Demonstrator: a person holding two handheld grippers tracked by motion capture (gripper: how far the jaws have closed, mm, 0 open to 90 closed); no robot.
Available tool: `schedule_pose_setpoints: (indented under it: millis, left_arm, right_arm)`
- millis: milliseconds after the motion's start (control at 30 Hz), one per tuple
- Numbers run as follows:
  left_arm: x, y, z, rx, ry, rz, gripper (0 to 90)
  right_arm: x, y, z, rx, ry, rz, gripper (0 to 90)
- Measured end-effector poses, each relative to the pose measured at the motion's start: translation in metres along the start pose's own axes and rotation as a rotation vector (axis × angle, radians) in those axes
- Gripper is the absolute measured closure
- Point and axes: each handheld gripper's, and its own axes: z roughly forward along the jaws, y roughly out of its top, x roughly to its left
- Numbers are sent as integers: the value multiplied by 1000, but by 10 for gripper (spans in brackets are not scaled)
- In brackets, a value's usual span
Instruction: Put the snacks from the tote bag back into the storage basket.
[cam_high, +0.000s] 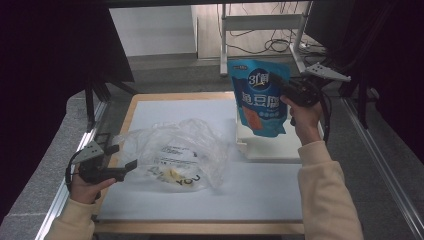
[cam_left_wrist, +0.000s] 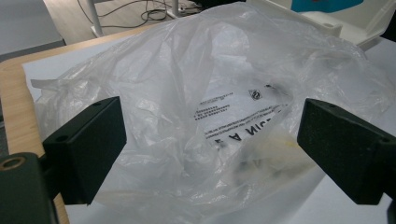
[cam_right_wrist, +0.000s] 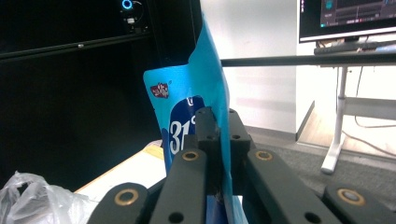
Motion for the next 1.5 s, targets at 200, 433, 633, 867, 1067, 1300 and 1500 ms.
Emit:
schedule_pose_setpoints:
  millis: [200, 433, 633, 867, 1067, 1300, 1500]
  left_arm:
    - [1, -1, 1, 2, 1, -3, 84]
    - [2, -1, 1, 1, 3, -6, 84]
    - [3, -2, 1, 5, 6, -6, 84]
    - [2, -3, 3, 12, 11, -3, 84]
    - [2, -3, 4, 17, 11, 2, 84]
    - [0, -2, 4, 17, 10, 5, 84]
    - [0, -2, 5, 22, 8, 9, 84]
  right_arm:
    - [-10, -19, 13, 16, -13, 24, 878]
    - [-20, -36, 26, 37, -18, 51, 878]
    - [-24, -44, 35, 54, -13, 45, 877]
    - [-35, -50, 37, 37, -13, 37, 873]
    - [-46, -50, 30, 58, -46, 10, 854]
    - [-64, -50, 18, 76, -96, -6, 814]
    - [-68, -50, 11, 80, -97, -3, 792]
